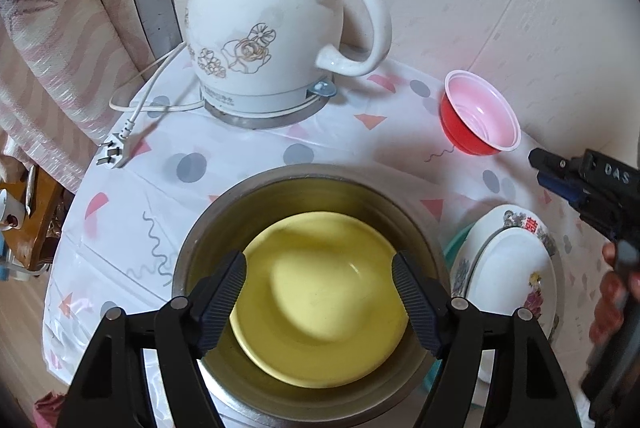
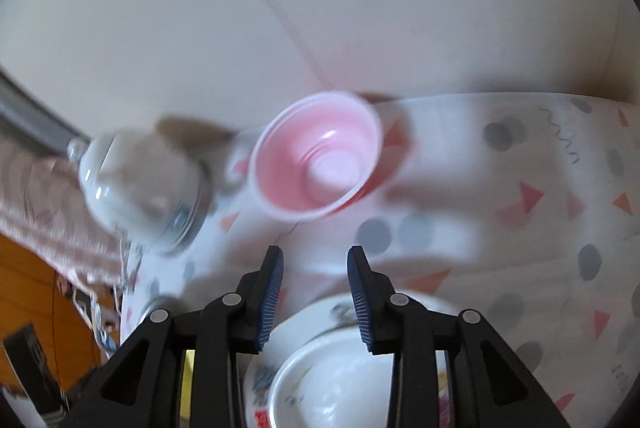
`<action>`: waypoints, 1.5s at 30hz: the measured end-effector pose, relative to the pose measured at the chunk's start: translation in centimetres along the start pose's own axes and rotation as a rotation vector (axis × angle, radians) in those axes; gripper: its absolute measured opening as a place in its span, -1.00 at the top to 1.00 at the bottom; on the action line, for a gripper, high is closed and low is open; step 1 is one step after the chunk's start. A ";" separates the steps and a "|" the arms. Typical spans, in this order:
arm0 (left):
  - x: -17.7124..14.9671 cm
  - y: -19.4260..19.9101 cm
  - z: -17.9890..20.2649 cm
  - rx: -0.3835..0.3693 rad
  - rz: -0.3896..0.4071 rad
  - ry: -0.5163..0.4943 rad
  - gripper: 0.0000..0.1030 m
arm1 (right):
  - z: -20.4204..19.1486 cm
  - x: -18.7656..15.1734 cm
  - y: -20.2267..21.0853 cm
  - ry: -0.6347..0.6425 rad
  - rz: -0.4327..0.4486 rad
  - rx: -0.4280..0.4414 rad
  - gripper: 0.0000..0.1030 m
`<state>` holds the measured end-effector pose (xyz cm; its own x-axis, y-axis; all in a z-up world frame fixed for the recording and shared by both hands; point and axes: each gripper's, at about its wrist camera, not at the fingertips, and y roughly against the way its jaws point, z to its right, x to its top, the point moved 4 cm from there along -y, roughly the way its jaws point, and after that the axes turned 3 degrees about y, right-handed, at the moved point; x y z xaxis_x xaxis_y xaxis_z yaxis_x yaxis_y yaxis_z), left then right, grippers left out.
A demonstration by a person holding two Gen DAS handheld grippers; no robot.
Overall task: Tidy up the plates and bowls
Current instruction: 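Move the right gripper to the pink-red bowl rim and grasp it while the left gripper grasps beside it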
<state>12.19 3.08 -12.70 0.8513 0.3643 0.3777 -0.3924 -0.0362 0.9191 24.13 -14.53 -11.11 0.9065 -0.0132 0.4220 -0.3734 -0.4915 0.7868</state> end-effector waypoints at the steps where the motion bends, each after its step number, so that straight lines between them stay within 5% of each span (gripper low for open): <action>1: 0.2 0.0 0.2 -0.004 -0.001 0.000 -0.49 | 0.5 0.5 0.0 -0.012 0.009 -0.005 0.34; 20: 4.1 -1.5 4.6 -0.036 -0.019 -0.061 -0.56 | 3.9 4.4 -5.3 -0.097 -0.024 0.021 0.35; 28: 6.4 -2.5 7.4 -0.063 -0.014 -0.086 -0.56 | 4.3 3.8 -6.3 -0.075 -0.032 0.049 0.75; 45: 10.9 -7.9 13.8 -0.054 -0.054 -0.183 -0.54 | 4.8 3.6 -6.8 -0.039 -0.034 0.043 0.83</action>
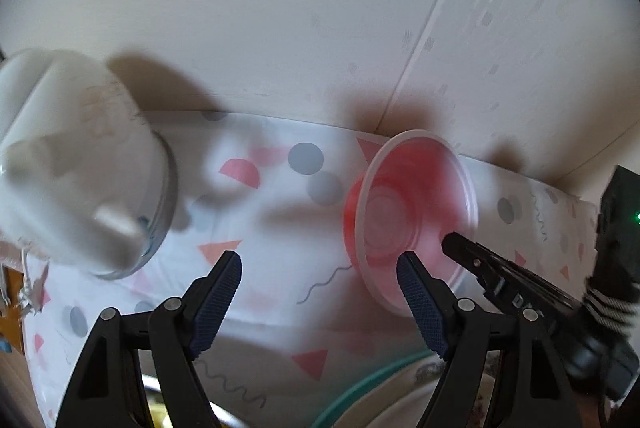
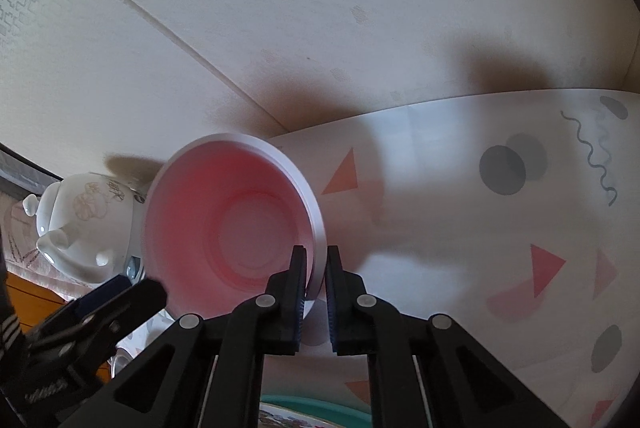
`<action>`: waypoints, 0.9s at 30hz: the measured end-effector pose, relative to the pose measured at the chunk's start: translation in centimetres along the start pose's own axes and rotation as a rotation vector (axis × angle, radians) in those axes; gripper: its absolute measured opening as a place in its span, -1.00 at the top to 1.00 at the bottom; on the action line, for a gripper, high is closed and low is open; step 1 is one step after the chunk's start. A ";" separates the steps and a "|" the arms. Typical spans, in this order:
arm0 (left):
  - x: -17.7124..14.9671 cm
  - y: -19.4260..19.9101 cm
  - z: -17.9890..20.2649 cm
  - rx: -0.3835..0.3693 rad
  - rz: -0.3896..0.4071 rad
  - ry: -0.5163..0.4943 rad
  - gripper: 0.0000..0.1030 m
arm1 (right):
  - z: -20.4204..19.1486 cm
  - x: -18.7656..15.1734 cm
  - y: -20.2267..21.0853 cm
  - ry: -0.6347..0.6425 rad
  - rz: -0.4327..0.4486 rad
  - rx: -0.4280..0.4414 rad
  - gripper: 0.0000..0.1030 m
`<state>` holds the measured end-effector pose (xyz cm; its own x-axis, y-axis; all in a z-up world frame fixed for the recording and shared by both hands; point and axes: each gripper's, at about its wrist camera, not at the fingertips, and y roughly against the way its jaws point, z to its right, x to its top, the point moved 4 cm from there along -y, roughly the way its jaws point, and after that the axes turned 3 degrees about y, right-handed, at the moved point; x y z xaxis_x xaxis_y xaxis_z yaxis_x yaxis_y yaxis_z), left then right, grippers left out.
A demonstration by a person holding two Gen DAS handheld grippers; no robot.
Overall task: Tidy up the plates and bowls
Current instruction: 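Move the right gripper to the pink-red bowl rim and grasp it while the left gripper grasps beside it, then lift the pink-red bowl with both grippers and carry it over the steel bowl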
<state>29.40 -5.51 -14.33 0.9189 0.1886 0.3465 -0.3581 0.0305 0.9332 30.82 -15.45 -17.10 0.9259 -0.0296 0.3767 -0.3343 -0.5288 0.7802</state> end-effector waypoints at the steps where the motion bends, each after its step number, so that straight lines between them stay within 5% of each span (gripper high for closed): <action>1: 0.1 -0.4 0.2 0.003 -0.002 -0.008 -0.50 | -0.1 -0.2 -0.2 0.003 -0.001 -0.002 0.83; 15: -0.4 -2.8 2.0 -0.007 -0.049 -0.130 0.79 | 0.2 -0.4 -0.4 -0.021 -0.003 0.012 0.82; 27: -1.2 0.1 0.4 -0.034 -0.007 -0.085 0.80 | -0.7 -0.8 1.6 -0.001 0.015 0.055 0.86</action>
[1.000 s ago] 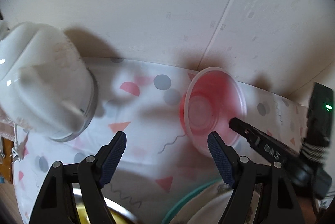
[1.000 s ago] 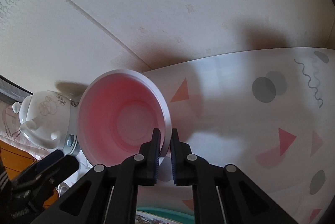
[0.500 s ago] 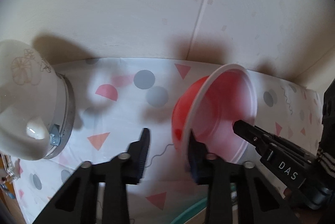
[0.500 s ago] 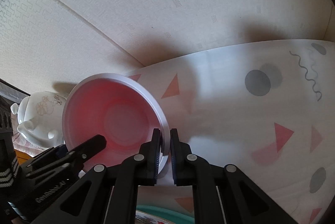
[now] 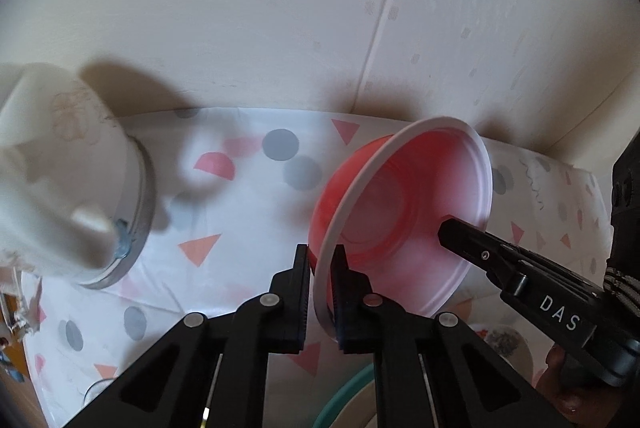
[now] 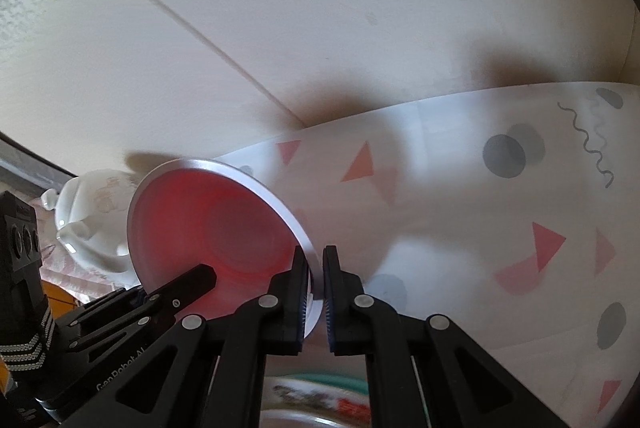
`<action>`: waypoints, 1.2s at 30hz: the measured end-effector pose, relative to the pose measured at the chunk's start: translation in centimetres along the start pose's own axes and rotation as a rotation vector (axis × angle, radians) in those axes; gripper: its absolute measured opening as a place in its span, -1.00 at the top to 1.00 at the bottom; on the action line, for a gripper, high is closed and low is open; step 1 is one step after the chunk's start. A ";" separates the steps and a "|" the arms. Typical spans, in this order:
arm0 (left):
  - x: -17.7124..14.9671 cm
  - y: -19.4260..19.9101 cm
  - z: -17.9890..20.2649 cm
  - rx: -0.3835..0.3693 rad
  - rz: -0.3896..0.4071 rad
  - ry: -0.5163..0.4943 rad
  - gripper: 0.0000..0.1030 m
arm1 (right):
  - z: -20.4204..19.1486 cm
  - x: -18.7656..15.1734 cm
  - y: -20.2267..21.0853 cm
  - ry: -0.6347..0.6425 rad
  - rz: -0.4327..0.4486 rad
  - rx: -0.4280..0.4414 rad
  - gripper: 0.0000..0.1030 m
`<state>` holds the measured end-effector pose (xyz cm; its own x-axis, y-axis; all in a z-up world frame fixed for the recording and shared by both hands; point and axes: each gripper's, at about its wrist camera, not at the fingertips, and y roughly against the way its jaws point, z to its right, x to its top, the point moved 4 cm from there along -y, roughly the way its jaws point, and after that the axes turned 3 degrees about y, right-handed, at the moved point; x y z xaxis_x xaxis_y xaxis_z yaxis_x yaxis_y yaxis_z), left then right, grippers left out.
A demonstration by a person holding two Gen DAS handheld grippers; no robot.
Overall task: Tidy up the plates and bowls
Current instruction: 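Lift the pink-red bowl with both grippers and carry it over the steel bowl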
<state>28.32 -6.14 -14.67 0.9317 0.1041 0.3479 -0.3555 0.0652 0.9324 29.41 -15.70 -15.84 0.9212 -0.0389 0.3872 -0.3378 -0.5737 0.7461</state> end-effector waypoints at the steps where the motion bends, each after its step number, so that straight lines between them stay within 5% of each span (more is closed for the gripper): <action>1: -0.1 0.4 -0.1 0.003 0.006 0.004 0.80 | -0.3 -0.1 0.2 0.006 0.002 0.005 0.86; 17: -3.8 6.8 -3.6 0.038 0.110 0.080 0.80 | -6.5 -2.5 2.9 0.105 0.011 0.091 0.86; 36: -10.8 11.5 -10.1 0.038 0.125 0.212 0.79 | -13.3 -7.7 3.3 0.234 -0.060 0.177 0.86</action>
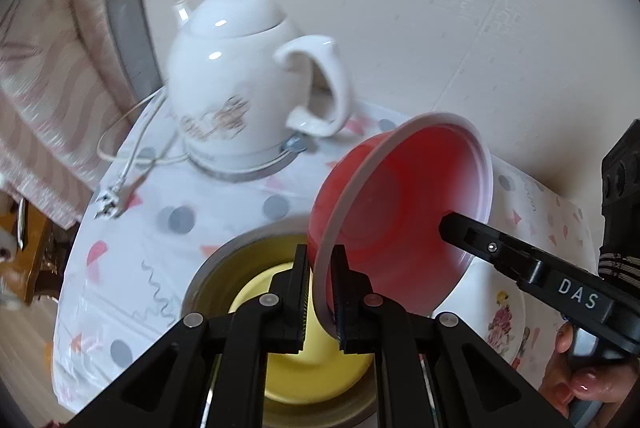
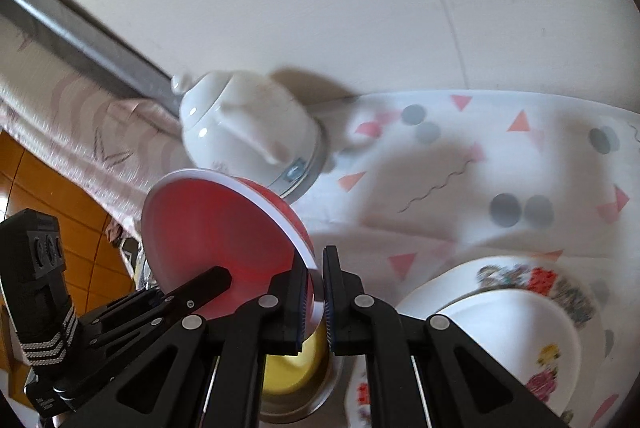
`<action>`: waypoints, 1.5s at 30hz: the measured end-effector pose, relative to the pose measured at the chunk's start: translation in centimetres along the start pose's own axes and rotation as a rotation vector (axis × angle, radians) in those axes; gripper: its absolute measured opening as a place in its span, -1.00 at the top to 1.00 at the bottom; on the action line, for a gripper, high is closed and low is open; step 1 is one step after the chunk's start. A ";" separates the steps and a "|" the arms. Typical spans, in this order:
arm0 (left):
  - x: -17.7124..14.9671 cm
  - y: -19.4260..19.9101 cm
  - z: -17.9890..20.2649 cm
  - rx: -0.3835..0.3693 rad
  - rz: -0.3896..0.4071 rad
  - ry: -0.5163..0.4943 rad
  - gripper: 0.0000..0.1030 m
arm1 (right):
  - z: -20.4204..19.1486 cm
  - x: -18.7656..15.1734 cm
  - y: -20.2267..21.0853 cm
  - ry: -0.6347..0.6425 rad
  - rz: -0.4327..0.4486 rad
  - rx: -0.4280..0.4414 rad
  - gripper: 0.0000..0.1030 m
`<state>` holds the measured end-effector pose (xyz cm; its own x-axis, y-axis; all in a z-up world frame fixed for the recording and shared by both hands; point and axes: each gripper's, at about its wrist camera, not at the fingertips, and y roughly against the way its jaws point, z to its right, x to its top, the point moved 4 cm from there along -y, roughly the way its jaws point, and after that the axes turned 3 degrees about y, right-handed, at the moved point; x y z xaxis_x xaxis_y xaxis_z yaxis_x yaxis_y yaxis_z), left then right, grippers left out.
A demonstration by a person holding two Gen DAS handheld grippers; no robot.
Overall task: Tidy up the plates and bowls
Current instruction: 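Lift the pink-red bowl with both grippers and carry it over the steel bowl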
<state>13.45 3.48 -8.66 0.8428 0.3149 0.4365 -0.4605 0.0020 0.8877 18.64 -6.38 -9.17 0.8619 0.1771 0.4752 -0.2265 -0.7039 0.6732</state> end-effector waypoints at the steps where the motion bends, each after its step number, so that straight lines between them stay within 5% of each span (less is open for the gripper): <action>1: -0.3 0.1 -0.4 0.004 -0.002 0.007 0.79 | -0.4 -0.2 -0.2 0.005 -0.005 0.006 0.86; 45: -6.3 0.6 -4.1 -0.001 -0.097 0.098 0.79 | -3.6 -5.2 -1.5 0.039 -0.119 0.006 0.84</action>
<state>6.77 5.42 -11.48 0.8519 0.4048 0.3323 -0.3788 0.0381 0.9247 12.83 -3.75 -10.62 0.8643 0.2857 0.4139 -0.1212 -0.6805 0.7227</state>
